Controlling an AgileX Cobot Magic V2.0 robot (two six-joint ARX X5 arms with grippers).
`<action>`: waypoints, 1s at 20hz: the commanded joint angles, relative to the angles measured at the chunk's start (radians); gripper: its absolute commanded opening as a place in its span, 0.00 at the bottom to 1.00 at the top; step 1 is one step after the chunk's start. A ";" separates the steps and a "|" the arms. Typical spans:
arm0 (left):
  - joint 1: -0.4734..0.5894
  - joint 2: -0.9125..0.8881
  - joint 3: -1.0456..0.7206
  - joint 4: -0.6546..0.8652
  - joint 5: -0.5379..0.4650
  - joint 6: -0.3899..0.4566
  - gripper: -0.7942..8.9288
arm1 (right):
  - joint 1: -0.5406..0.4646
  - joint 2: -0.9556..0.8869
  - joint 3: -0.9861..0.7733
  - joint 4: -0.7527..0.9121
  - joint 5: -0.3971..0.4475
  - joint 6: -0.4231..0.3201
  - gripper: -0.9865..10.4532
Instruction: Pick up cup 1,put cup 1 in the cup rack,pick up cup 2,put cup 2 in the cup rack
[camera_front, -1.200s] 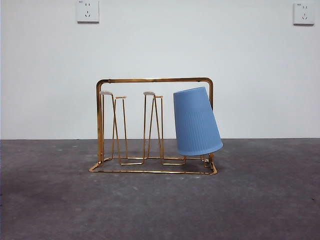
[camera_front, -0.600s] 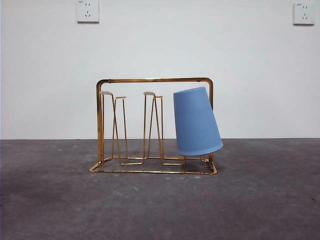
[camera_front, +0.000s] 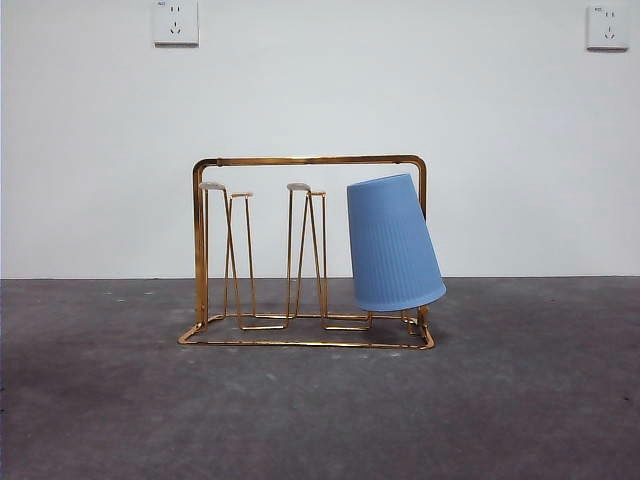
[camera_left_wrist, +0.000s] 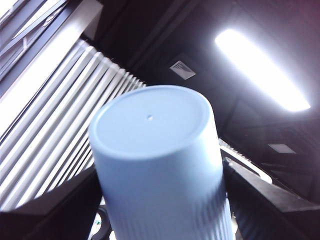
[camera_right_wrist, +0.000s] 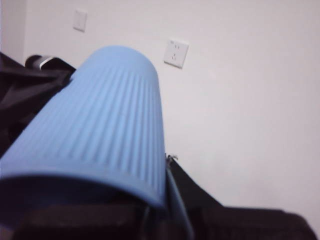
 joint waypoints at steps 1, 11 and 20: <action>-0.013 0.003 0.003 0.009 0.015 0.022 0.07 | 0.006 0.053 -0.035 -0.077 -0.023 -0.006 0.08; 0.033 -0.010 0.003 -0.007 0.015 0.043 0.07 | 0.006 0.023 -0.034 -0.153 -0.022 0.062 0.31; 0.159 -0.016 0.003 -0.072 0.080 0.051 0.08 | 0.006 -0.086 -0.034 -0.353 0.062 0.100 0.31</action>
